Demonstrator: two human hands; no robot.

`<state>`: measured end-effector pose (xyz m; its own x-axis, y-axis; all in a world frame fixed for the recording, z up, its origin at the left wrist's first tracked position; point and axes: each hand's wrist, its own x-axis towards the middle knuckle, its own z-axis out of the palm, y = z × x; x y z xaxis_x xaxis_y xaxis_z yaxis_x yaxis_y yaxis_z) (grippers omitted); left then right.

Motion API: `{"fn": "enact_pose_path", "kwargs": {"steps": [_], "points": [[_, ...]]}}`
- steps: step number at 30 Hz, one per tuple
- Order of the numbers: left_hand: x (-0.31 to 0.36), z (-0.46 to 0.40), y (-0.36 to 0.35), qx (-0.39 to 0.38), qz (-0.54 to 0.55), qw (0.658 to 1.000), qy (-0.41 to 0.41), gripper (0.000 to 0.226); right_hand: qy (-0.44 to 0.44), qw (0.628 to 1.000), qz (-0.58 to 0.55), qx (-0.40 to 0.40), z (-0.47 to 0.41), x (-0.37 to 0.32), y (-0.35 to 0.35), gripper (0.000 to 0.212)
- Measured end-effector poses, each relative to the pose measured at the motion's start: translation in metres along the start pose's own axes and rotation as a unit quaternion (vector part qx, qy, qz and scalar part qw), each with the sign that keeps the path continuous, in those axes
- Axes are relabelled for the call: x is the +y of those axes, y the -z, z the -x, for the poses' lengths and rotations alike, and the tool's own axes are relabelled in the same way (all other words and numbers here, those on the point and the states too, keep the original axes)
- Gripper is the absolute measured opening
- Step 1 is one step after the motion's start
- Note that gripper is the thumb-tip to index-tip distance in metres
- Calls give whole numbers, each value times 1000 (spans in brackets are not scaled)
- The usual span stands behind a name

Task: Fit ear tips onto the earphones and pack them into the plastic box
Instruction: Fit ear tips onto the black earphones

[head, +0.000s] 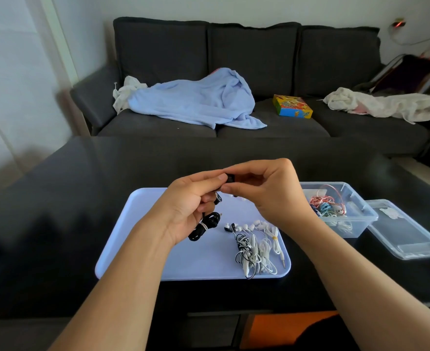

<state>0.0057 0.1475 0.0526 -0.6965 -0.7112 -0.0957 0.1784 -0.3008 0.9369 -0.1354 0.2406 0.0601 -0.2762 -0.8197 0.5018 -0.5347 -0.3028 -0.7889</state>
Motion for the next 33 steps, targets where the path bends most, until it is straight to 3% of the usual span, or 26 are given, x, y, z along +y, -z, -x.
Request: {"fn": "enact_pose_path", "kwargs": {"steps": [27, 33], "points": [[1, 2, -2, 11, 11, 1000, 10, 17, -17, 1000, -6, -4, -2, 2, 0, 23], [1, 1, -4, -8, 38, 999, 12, 18, -6, 997, -30, 65, 0, 5, -3, 22]]}}
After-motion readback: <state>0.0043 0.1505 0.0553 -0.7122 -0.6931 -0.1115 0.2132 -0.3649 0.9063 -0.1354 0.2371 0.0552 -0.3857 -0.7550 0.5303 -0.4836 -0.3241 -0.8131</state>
